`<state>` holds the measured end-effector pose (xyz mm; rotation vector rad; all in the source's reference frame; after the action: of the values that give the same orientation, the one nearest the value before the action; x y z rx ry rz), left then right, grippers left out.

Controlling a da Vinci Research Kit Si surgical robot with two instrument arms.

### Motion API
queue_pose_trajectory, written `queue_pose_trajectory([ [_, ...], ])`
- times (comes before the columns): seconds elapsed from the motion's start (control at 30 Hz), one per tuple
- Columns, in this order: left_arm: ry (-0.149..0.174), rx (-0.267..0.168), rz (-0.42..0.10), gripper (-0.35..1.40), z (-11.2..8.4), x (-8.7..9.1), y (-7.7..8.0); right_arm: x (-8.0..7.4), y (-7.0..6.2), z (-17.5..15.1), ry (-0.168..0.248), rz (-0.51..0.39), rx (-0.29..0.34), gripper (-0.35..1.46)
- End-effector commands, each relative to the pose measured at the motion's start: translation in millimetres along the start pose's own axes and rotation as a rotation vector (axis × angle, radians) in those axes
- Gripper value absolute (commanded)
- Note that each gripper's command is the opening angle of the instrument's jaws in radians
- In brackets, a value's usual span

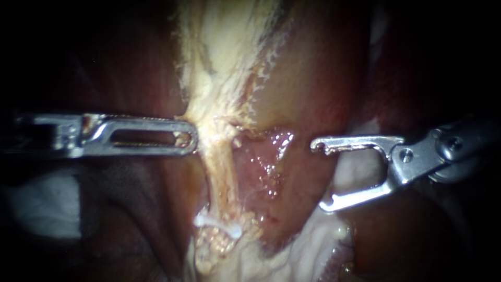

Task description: Going back first clip left tube

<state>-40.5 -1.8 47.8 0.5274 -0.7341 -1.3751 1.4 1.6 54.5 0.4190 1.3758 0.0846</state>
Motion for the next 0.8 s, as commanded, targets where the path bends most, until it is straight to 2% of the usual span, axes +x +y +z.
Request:
queue_pose_trajectory([
  [0.03,0.0,-0.002,0.0,-0.35,0.6,-0.1,0.0,0.1,0.0,0.0,0.0,0.0,0.0,0.6],
  [0.33,0.002,0.002,-0.007,-0.35,3.4,-0.9,-1.4,0.8,-0.1,-0.4,0.005,-0.002,-0.003,0.6],
  [0.8,0.005,0.004,-0.007,-0.35,3.0,-0.9,-1.6,1.2,-0.1,-0.5,0.013,0.001,-0.008,0.6],
])
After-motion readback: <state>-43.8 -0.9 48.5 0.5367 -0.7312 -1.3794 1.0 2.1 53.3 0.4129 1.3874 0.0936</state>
